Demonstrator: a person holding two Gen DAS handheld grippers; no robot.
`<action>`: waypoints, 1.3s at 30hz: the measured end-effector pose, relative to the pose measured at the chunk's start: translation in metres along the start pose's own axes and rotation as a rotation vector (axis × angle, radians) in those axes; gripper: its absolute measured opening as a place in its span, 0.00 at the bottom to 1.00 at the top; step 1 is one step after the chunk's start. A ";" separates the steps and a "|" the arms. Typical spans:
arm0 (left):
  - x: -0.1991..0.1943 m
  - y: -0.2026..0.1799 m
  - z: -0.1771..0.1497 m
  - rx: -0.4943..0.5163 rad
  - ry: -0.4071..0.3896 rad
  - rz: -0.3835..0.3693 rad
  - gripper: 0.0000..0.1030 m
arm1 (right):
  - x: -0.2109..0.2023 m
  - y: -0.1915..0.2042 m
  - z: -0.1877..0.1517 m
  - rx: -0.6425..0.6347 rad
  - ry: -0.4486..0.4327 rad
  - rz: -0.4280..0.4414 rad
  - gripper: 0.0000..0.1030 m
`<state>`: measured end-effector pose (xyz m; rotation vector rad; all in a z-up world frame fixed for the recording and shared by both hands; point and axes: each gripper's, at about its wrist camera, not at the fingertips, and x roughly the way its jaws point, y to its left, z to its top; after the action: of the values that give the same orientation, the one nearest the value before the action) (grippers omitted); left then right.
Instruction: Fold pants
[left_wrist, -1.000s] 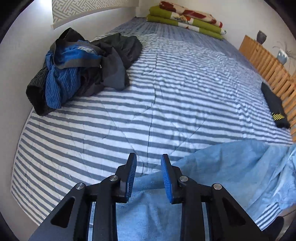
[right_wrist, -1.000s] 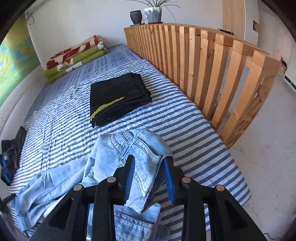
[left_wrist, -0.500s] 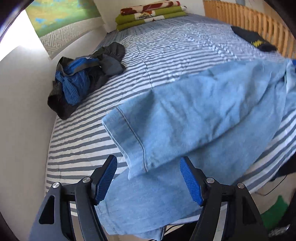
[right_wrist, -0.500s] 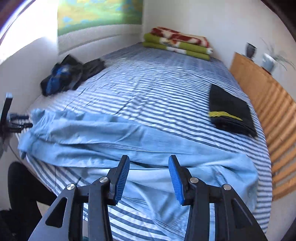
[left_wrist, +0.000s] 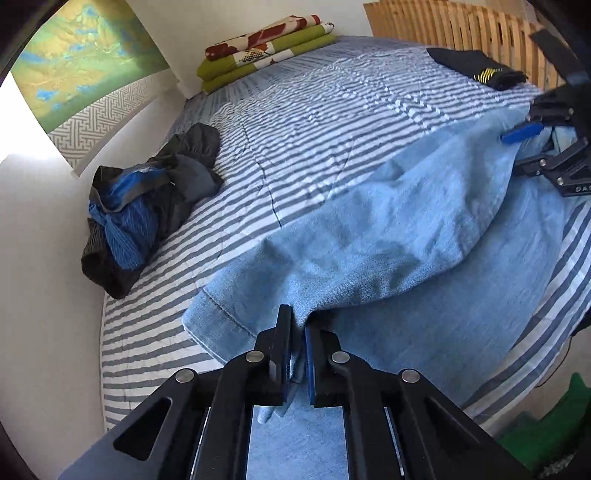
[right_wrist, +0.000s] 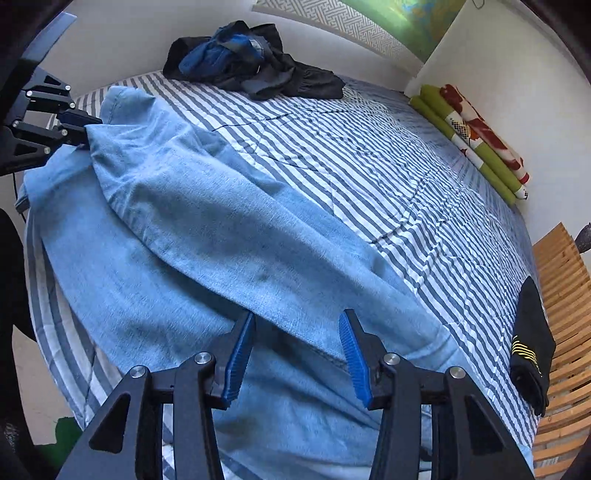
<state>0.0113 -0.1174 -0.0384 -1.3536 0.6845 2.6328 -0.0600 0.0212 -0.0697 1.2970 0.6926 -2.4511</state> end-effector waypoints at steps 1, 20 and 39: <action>-0.004 0.005 0.005 0.000 -0.011 0.015 0.05 | 0.001 -0.006 0.003 0.014 0.003 0.031 0.36; 0.101 0.130 0.240 -0.211 0.011 0.153 0.38 | 0.039 -0.172 0.187 0.264 -0.122 -0.148 0.09; 0.019 -0.152 0.146 0.100 0.012 -0.520 0.69 | -0.161 -0.317 -0.186 0.900 -0.105 -0.353 0.38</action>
<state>-0.0655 0.0798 -0.0322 -1.3044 0.3888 2.1537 0.0144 0.3927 0.0631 1.3564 -0.3115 -3.2627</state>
